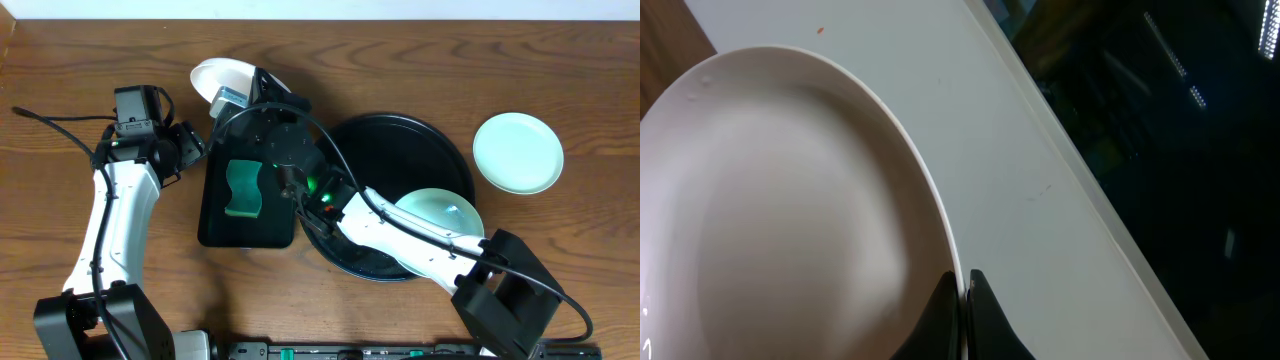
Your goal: Clean dirty plates on tray and stack at the side
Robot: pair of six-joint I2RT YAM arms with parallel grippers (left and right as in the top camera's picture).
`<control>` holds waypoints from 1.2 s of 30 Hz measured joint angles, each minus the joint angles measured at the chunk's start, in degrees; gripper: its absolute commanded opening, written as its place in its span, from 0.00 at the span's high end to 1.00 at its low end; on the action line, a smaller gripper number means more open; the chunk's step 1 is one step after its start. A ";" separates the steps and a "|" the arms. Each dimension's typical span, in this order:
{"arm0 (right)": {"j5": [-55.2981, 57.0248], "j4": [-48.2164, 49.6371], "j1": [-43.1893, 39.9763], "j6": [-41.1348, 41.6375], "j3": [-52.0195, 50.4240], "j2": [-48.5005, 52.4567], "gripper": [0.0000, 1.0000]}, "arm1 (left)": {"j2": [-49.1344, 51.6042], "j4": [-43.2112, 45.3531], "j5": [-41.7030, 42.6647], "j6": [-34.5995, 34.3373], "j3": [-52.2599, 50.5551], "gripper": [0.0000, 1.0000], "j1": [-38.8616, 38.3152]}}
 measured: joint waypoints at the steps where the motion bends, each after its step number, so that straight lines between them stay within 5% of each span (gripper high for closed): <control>1: 0.00 -0.02 0.00 -0.02 0.00 0.00 0.99 | 0.00 0.02 0.00 0.00 0.00 0.19 0.00; 36: 0.02 -0.98 0.00 -0.39 0.00 0.00 0.99 | 0.00 0.00 0.00 0.00 0.00 0.19 0.00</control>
